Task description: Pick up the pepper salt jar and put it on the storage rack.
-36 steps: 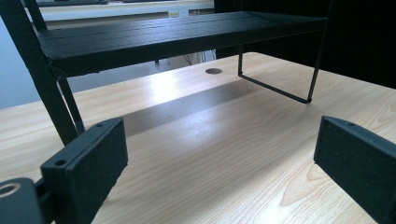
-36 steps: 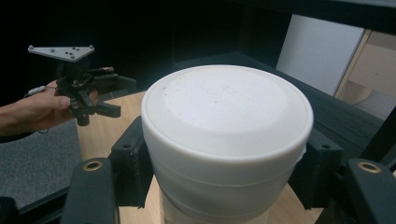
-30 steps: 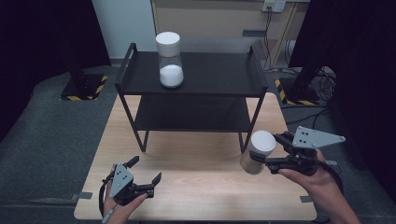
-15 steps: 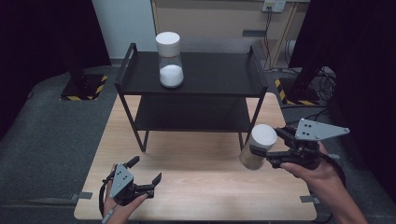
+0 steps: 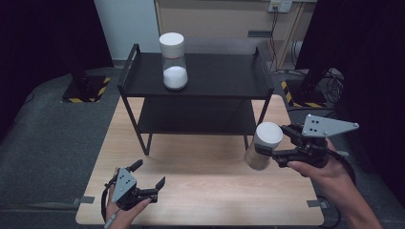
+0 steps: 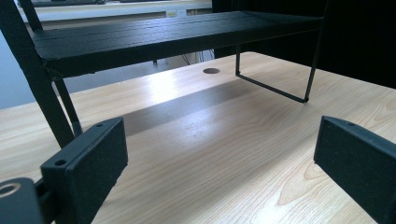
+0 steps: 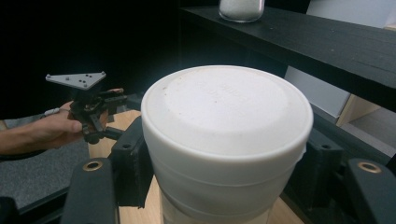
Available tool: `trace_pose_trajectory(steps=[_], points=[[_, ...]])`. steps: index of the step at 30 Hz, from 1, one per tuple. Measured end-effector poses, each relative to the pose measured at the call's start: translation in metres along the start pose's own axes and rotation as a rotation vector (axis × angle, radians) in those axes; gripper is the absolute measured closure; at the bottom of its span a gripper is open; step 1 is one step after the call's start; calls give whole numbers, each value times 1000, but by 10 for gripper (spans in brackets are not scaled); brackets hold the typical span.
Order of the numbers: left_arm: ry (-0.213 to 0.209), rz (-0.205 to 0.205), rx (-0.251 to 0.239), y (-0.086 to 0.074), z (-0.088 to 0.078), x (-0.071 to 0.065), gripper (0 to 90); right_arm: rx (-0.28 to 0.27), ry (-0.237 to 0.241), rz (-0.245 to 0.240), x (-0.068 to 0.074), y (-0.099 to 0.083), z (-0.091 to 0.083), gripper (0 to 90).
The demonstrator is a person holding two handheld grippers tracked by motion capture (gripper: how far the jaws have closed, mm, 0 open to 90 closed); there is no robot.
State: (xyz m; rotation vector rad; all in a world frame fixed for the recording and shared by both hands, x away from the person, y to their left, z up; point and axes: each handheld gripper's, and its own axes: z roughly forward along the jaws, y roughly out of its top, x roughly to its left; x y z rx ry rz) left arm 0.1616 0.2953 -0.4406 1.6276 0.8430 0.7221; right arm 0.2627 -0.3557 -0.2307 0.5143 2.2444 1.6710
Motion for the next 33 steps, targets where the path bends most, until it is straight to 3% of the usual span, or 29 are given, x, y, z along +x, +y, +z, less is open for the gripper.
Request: trace_pose_trajectory(steps=[33], points=[[-6,0,7,0,1,1,20,-18,18,-12,-12,53,21,346]])
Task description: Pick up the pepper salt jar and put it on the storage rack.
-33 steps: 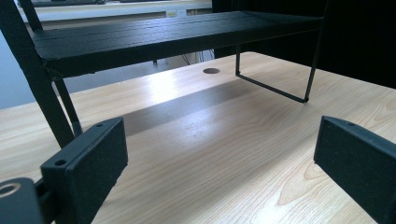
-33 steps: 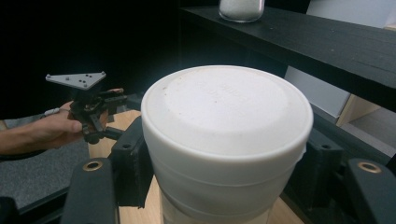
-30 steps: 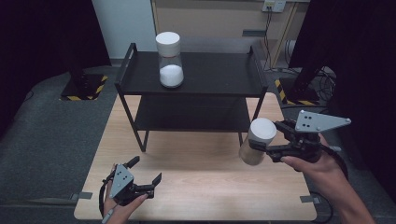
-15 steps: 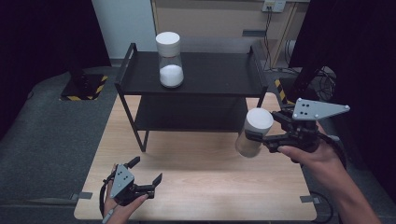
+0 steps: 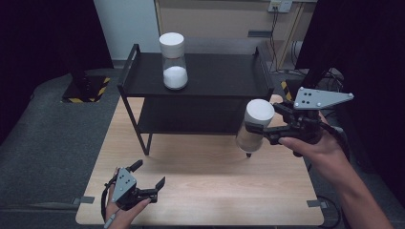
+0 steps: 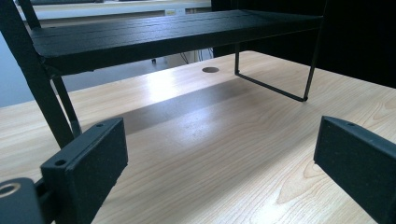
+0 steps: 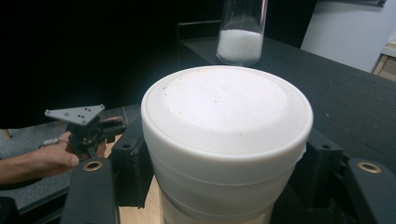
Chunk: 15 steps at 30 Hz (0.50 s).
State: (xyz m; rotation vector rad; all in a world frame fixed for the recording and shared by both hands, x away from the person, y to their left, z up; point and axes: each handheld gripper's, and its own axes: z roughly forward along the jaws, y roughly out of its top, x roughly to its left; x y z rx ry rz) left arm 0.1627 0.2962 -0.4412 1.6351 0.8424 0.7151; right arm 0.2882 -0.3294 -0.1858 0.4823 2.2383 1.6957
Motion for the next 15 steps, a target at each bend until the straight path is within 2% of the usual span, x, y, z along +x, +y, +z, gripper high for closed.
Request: trace_pose_trajectory(steps=[15], points=[[-2,5,10,0,0,-1,19,-1,11,1,-5,20,8,346]])
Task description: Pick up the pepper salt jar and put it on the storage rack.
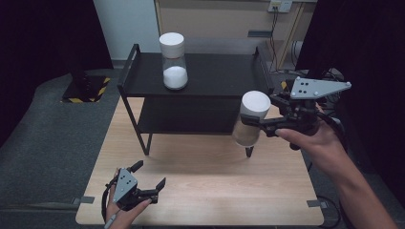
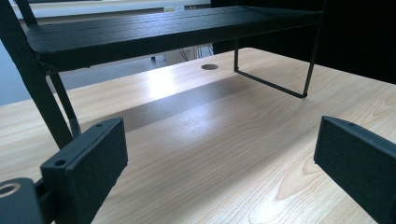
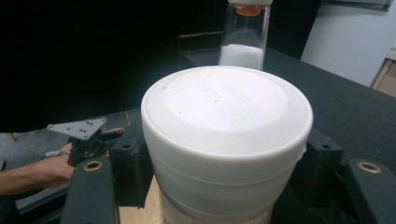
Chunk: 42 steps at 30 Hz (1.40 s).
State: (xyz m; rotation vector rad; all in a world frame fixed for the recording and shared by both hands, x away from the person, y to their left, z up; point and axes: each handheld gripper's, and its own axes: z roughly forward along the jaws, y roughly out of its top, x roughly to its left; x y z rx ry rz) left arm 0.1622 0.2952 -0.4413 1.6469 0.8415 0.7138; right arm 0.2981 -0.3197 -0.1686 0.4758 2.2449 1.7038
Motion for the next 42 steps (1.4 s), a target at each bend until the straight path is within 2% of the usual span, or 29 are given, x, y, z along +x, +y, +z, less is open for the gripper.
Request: trace_pose_trajectory(steps=[23,29,42], points=[[3,2,4,-1,-2,1,19,-17,-4,3,-13,30,10,346],[6,-1,7,-1,-2,2,19,-26,6,18,-19,33,13,347],[9,-2,17,-3,-2,2,19,-30,-15,14,-29,51,20,346]])
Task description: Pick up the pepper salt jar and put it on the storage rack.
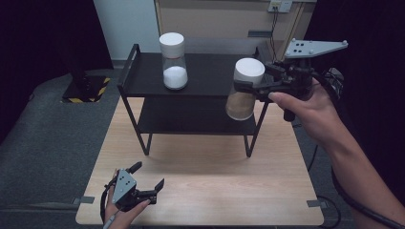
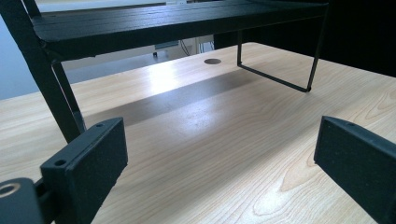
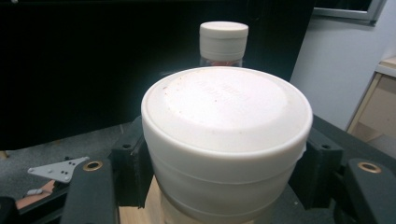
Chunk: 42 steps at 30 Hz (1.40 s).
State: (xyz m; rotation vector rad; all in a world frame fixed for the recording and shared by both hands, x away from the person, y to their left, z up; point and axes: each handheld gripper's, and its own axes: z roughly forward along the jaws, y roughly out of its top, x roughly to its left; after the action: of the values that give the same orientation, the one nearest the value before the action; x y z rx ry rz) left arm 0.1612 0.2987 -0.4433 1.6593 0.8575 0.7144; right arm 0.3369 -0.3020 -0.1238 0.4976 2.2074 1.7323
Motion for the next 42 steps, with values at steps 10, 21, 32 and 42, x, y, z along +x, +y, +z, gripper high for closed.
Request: trace_pose_trajectory(steps=[10,21,32,42], points=[[-2,1,7,-1,2,0,19,-4,-20,11,-11,9,8,347],[-2,3,18,-2,3,1,19,-1,-53,10,-23,15,21,346],[-1,-4,25,-5,4,2,19,12,-82,15,-36,14,34,346],[-2,-12,26,-6,4,4,19,34,-105,19,-47,13,48,346]])
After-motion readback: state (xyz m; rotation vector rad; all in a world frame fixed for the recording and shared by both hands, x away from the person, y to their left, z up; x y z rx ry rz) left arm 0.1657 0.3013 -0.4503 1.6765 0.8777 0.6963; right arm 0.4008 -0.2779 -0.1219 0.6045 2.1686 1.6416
